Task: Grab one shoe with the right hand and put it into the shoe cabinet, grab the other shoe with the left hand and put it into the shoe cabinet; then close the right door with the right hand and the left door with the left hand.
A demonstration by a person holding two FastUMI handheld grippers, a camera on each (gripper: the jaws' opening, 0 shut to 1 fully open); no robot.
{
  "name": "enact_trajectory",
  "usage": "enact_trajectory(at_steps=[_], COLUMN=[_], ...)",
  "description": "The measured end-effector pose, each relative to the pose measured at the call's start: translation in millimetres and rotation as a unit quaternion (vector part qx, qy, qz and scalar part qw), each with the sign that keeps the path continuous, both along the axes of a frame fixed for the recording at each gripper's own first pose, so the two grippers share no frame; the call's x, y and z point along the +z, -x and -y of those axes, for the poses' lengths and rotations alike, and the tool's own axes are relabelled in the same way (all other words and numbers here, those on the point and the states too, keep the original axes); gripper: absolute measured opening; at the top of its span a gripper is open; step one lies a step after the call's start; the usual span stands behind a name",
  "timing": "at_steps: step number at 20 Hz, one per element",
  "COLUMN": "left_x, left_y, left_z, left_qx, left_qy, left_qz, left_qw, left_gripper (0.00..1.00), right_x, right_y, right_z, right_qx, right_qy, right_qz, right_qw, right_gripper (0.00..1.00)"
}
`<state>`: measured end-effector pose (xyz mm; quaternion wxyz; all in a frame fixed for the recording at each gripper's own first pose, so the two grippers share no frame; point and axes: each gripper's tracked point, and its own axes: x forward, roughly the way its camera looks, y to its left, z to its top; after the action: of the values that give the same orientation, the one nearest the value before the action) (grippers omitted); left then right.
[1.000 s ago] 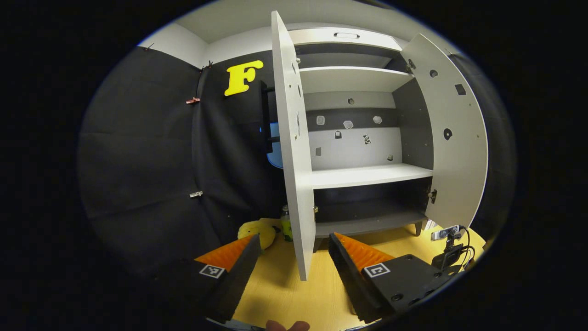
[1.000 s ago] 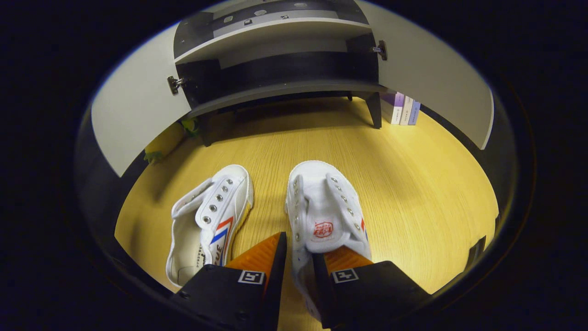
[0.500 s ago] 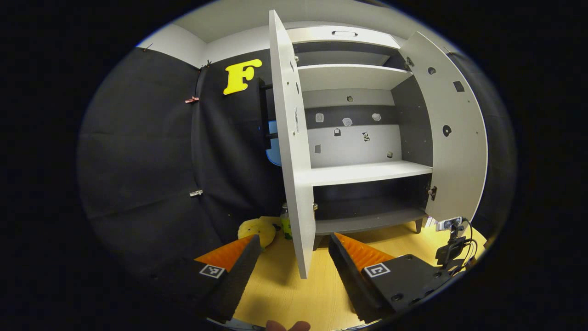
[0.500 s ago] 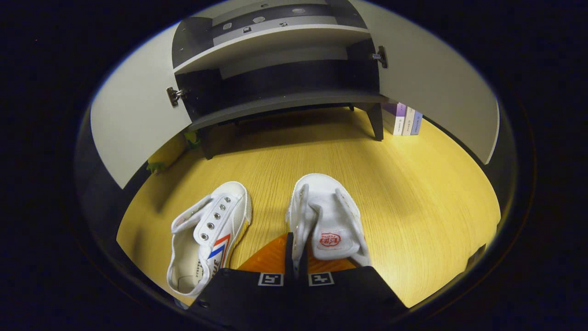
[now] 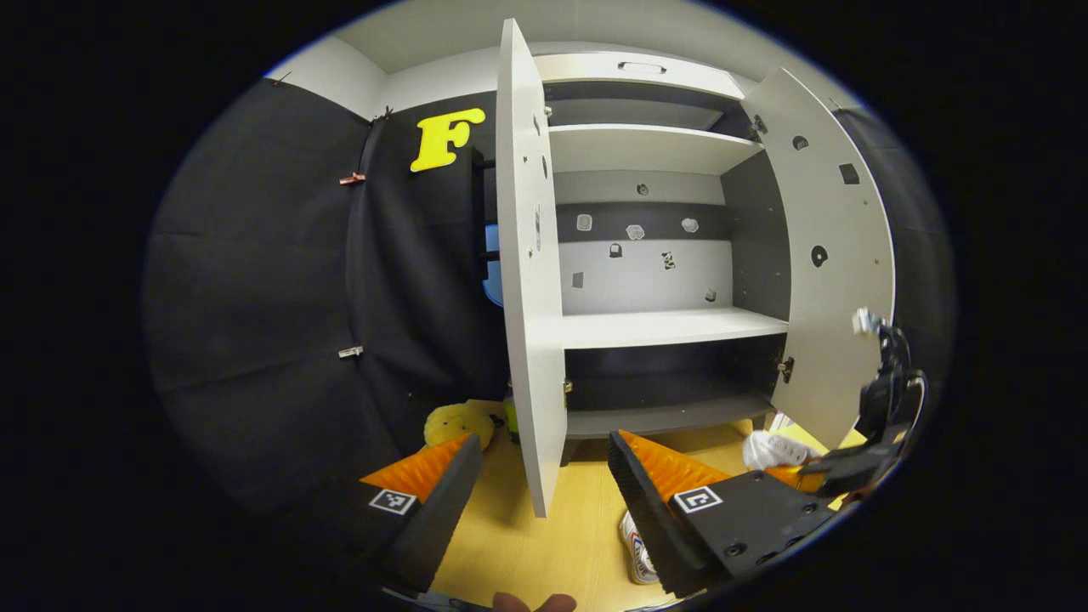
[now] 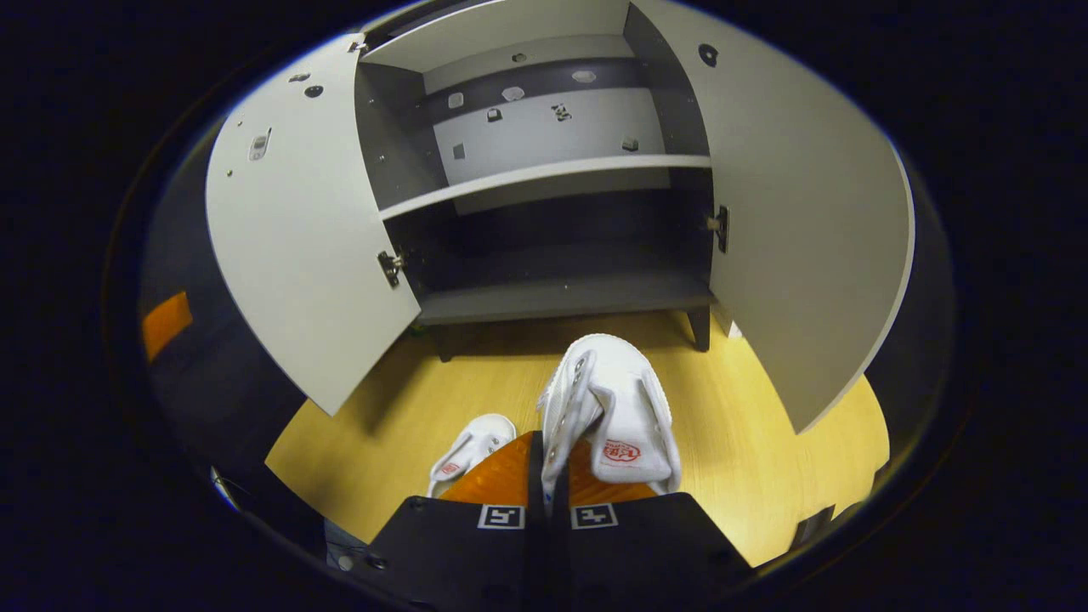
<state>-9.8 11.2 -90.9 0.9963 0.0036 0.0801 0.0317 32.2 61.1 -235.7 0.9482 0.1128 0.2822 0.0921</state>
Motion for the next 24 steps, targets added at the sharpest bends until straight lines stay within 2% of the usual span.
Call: enact_trajectory(at_steps=[6,8,12,16,20,24], left_x=[2.5,1.2,3.5,10.4,9.6,9.2], left_y=[-2.0,-4.6,-7.4,-11.5,-11.8,-13.2], left_z=[7.2,8.7,8.1,6.8,4.6,-2.8], left_qx=[-0.012,-0.015,-0.020,-0.021,-0.016,-0.003], left_qy=[0.013,0.022,0.024,0.025,0.036,0.029], left_qz=[0.004,0.003,0.004,0.016,0.016,0.016], left_qw=[1.000,1.000,0.999,0.999,0.999,0.999], left_gripper=[0.94,0.94,0.94,0.94,0.94,0.94], right_x=[126.9,162.0,206.6,207.9,183.7,155.5], right_y=[-65.2,-97.6,-172.9,-241.8,-309.8,-358.9], right_z=[-0.3,-2.4,-0.5,-3.5,2.4,6.2], right_qx=[0.000,0.004,0.006,0.007,-0.003,-0.013], right_qy=[0.004,0.001,0.035,0.046,0.067,0.090], right_qz=[0.073,0.090,0.117,0.095,0.061,0.033], right_qw=[0.997,0.996,0.993,0.994,0.996,0.995], right_gripper=[0.05,0.05,0.05,0.05,0.05,0.05])
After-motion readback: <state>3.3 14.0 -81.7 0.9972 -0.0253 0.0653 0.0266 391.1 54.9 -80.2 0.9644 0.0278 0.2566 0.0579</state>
